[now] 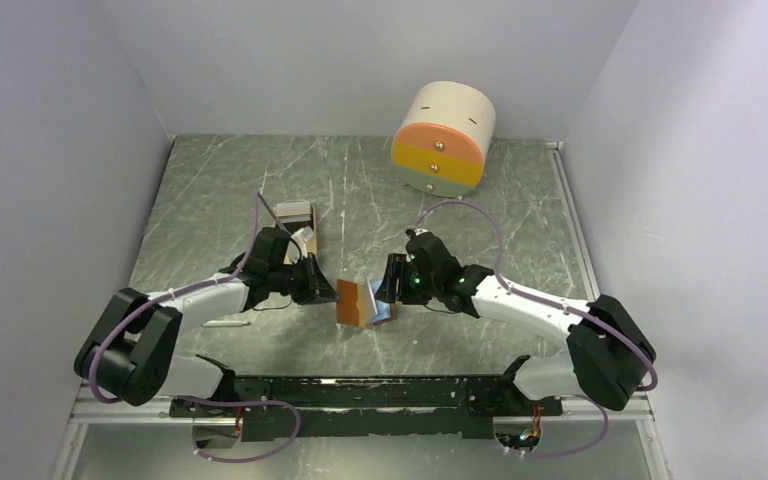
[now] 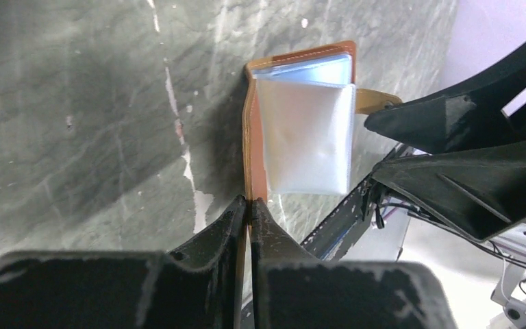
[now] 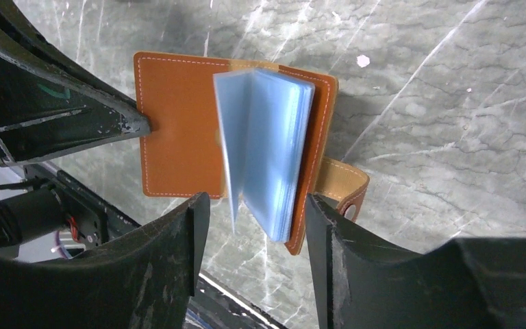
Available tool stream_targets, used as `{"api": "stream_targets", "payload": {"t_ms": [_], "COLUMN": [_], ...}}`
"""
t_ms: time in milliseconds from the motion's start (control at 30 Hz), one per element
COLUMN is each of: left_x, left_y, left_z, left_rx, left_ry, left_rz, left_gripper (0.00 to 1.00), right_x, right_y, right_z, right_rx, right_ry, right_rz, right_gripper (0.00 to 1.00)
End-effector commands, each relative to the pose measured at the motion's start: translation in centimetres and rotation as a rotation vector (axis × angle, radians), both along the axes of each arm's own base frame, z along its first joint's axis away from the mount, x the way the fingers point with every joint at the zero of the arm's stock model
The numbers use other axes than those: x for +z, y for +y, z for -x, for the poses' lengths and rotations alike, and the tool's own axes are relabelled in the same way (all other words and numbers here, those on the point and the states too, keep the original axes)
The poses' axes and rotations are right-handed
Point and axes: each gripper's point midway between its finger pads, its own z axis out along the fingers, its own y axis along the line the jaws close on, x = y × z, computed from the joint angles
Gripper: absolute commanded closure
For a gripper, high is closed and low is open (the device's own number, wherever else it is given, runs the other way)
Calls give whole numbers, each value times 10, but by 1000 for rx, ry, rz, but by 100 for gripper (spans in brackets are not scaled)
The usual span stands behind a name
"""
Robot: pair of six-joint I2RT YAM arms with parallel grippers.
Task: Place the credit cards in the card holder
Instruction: Open the card holder at the center of the board.
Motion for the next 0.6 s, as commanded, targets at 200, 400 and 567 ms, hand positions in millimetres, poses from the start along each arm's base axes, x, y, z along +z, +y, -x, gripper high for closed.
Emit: {"api": "stream_targets", "payload": {"t_ms": [200, 400, 567], "left_x": [-29, -33, -36], "left_y": [16, 19, 17], "left_z": [6, 7, 8], "left_rx": [30, 35, 31], "left_ry": [43, 45, 55], "left_rz": [-120, -138, -128], "left_gripper": [90, 90, 90], "right_x": [-5, -7, -11], "right_y": [-1, -11, -10], "right_z": [-11, -14, -12], "right_rx": [-37, -74, -69], "right_ry": [-11, -10, 15], "right_rz": [-3, -14, -49], "right_gripper": [57, 56, 51]}}
